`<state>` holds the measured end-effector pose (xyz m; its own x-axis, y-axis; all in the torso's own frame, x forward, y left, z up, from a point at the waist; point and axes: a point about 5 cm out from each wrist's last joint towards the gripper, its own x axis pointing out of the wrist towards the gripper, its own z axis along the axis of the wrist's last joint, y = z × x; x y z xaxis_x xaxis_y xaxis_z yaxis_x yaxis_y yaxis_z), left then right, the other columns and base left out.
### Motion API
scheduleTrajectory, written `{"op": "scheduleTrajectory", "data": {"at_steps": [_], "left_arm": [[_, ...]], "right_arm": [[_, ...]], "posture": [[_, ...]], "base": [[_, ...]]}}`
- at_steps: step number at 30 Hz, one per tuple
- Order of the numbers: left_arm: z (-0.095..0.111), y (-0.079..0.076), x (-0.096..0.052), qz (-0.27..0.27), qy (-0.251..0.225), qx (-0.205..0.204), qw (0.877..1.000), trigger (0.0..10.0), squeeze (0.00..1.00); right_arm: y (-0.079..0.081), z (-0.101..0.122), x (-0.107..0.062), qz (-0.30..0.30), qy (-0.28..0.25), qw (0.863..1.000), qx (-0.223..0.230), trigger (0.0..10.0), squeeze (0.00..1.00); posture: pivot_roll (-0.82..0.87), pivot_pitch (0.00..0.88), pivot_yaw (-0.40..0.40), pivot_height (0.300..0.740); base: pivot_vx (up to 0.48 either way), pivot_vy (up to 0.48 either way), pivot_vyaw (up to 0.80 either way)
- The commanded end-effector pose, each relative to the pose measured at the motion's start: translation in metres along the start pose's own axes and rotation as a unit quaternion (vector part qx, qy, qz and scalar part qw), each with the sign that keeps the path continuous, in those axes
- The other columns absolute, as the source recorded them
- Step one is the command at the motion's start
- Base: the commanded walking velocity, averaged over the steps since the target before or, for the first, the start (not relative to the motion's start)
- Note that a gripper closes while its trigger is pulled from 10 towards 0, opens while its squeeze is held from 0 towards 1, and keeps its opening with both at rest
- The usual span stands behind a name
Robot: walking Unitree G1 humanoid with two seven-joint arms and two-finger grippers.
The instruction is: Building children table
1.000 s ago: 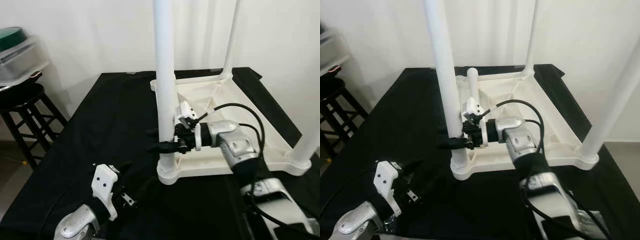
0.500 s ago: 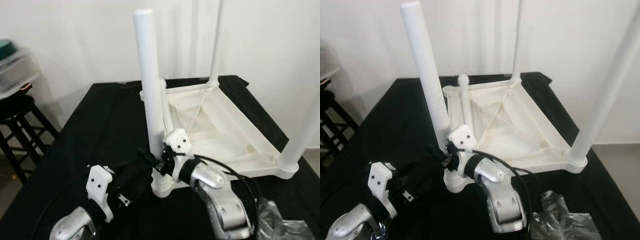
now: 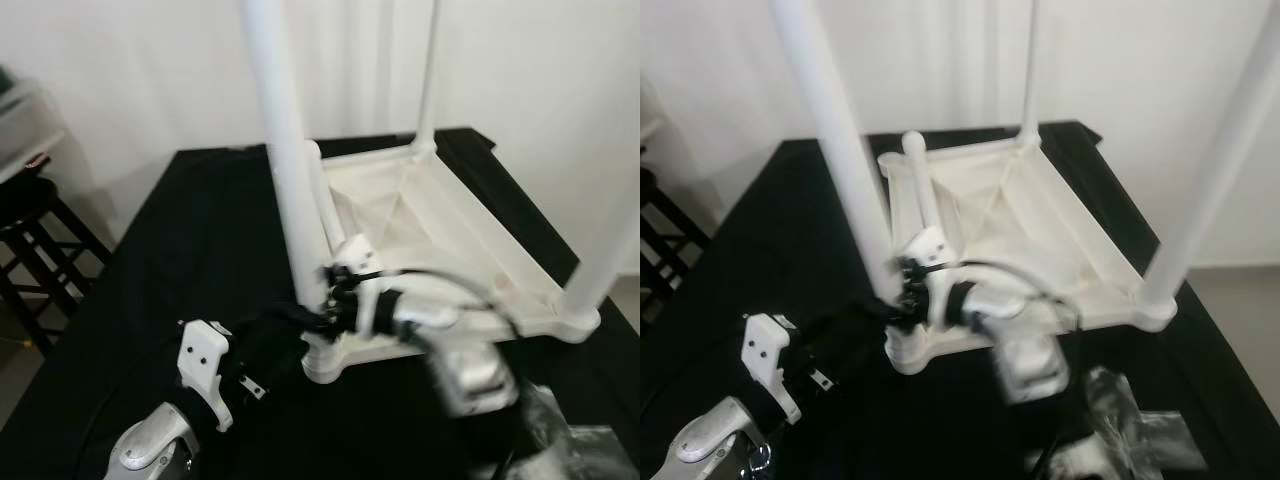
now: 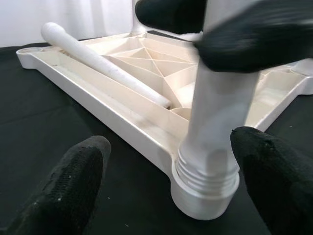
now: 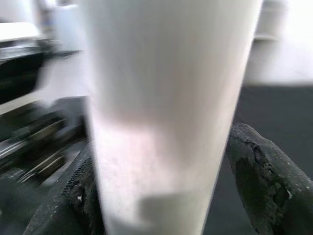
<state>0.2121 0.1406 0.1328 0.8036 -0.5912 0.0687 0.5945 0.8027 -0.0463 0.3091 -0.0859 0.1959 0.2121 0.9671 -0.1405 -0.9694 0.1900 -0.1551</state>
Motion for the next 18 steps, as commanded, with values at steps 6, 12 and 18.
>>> {"op": "scheduleTrajectory", "data": {"at_steps": [6, 12, 18], "left_arm": [[-0.002, 0.0, 0.0, 0.002, 0.005, -0.001, 1.0, 10.0, 0.0], [-0.002, 0.0, -0.002, -0.001, 0.007, -0.003, 1.0, 10.0, 0.0], [-0.001, 0.0, -0.002, -0.001, 0.008, -0.003, 1.0, 10.0, 0.0]], "right_arm": [[-0.009, -0.002, 0.01, 0.087, -0.003, 0.996, 0.015, 10.0, 0.0], [-0.024, 0.015, 0.018, 0.145, -0.018, 0.989, 0.01, 0.0, 0.0], [-0.027, 0.012, 0.016, 0.129, -0.013, 0.992, -0.002, 0.0, 0.0]], "posture": [[-0.02, 0.049, 0.084, 0.74], [-0.03, 0.058, 0.096, 0.74], [-0.03, 0.065, 0.099, 0.74]], "base": [[0.0, 0.0, 0.0], [0.0, 0.0, 0.0], [0.0, 0.0, 0.0]]}}
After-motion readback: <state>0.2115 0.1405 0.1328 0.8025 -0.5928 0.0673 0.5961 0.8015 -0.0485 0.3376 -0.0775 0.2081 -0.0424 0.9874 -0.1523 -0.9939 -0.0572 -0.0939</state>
